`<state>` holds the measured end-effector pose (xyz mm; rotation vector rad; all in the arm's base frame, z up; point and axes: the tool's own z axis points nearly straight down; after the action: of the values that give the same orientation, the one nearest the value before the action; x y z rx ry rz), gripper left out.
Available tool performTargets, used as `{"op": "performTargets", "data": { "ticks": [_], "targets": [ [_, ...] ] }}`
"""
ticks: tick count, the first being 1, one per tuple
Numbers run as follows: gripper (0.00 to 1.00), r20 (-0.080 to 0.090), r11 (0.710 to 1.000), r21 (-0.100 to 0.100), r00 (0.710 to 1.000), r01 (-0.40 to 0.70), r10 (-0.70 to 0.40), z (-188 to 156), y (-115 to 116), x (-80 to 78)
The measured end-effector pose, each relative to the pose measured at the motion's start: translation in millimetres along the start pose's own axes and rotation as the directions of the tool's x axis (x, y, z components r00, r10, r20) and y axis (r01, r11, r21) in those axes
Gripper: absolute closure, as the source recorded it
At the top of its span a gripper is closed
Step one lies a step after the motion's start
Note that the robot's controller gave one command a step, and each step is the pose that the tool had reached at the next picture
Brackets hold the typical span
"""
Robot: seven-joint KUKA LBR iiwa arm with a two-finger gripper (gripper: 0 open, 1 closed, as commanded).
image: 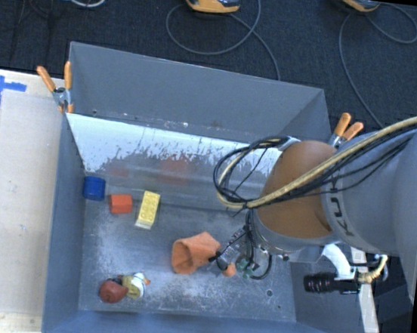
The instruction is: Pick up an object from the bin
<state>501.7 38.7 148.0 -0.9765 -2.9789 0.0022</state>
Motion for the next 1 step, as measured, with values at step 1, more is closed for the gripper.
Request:
{"op": "performTargets", "data": {
  "ticks": [1],
  "targets": [
    [1.00, -0.001, 1.000, 0.002, 1.000, 0.000, 0.000, -4.9, -0.2, 0.0]
  ]
}}
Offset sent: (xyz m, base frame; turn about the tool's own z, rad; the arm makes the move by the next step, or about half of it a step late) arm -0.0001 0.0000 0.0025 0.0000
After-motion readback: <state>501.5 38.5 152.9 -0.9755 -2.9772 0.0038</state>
